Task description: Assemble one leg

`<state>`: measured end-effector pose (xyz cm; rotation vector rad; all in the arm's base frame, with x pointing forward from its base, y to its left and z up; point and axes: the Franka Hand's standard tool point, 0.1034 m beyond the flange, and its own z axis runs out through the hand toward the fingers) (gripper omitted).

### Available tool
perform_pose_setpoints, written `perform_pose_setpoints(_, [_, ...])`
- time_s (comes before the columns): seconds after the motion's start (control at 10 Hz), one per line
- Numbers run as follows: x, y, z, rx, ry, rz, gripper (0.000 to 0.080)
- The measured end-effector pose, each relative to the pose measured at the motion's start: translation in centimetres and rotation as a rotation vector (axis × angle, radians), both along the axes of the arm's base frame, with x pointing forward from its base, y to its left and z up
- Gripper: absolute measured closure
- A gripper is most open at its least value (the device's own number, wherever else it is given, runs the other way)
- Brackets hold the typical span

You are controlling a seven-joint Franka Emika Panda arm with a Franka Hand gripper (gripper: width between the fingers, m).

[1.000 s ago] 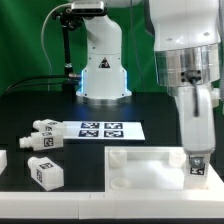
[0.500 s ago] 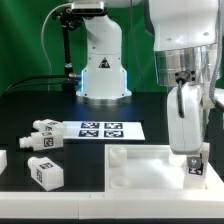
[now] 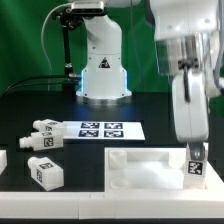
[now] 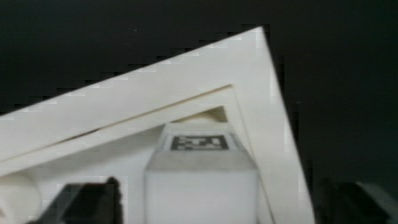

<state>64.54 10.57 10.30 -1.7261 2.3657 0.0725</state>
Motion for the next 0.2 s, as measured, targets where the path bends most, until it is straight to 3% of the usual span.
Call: perform_pose_setpoints(0.2, [0.0,-0.04,-0.08,-0.002,-0.001,0.005,0.0158])
